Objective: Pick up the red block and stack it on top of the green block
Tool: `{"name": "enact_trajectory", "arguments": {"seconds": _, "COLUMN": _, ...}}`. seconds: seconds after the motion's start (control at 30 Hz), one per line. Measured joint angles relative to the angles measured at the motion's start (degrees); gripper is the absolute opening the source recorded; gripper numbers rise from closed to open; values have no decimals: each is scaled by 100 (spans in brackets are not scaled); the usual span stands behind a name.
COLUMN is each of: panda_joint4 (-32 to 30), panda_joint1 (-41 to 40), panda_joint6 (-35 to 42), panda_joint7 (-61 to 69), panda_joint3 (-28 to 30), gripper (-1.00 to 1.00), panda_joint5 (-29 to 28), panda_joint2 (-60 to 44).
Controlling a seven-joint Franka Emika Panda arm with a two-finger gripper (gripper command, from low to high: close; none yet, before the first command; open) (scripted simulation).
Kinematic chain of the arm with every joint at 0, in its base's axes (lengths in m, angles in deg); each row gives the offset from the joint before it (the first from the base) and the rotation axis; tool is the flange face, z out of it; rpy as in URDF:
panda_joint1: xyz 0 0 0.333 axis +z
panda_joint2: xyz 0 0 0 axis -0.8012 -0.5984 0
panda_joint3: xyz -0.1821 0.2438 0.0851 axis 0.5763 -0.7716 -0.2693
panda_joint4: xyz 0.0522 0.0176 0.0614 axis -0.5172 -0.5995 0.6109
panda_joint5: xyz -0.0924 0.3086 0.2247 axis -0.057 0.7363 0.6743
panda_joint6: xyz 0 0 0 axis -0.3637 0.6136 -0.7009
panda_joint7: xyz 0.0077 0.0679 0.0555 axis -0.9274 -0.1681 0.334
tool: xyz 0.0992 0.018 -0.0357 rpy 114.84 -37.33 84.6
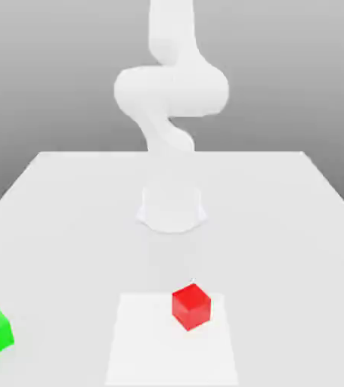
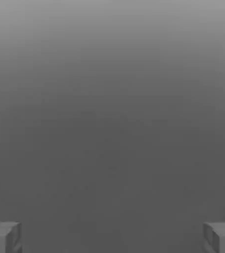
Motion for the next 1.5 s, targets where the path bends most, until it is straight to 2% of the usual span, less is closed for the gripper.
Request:
{"name": "enact_trajectory", "arguments": {"seconds": 0.4, "panda_joint4": -1743, "panda_joint1": 840, "panda_joint6": -1597, "panda_joint7": 1886, "panda_joint3": 493, "gripper": 0, "panda_joint5": 325, "panda_joint2": -2473}}
{"name": "enact_trajectory", "arguments": {"seconds": 0.57, "panda_joint4": -2561, "panda_joint1": 972, "panda_joint6": -2393, "panda_joint7": 2464, "panda_joint3": 473, "gripper": 0, "panda_joint5": 24, "panda_joint2": -3662}}
{"name": "enact_trajectory", "arguments": {"seconds": 0.67, "panda_joint4": -2684, "panda_joint1": 990, "panda_joint6": -2837, "panda_joint7": 2599, "panda_joint3": 459, "gripper": 0, "panda_joint5": -47, "panda_joint2": -4225}}
{"name": "enact_trajectory", "arguments": {"seconds": 0.87, "panda_joint4": -2567, "panda_joint1": 756, "panda_joint6": -3728, "panda_joint7": 2865, "panda_joint3": 139, "gripper": 0, "panda_joint5": 285, "panda_joint2": -5278}}
{"name": "enact_trajectory", "arguments": {"seconds": 0.9, "panda_joint4": -2553, "panda_joint1": 711, "panda_joint6": -3835, "panda_joint7": 2889, "panda_joint3": 84, "gripper": -100, "panda_joint5": 324, "panda_joint2": -5404}}
{"name": "enact_trajectory", "arguments": {"seconds": 1.13, "panda_joint4": -2552, "panda_joint1": 698, "panda_joint6": -3833, "panda_joint7": 2874, "panda_joint3": 73, "gripper": -100, "panda_joint5": 306, "panda_joint2": -5409}}
{"name": "enact_trajectory", "arguments": {"seconds": 1.4, "panda_joint4": -2733, "panda_joint1": 745, "panda_joint6": -2753, "panda_joint7": 2580, "panda_joint3": 230, "gripper": -100, "panda_joint5": -102, "panda_joint2": -4142}}
{"name": "enact_trajectory", "arguments": {"seconds": 1.5, "panda_joint4": -2378, "panda_joint1": 944, "panda_joint6": -2393, "panda_joint7": 2600, "panda_joint3": 650, "gripper": -100, "panda_joint5": -115, "panda_joint2": -4189}}
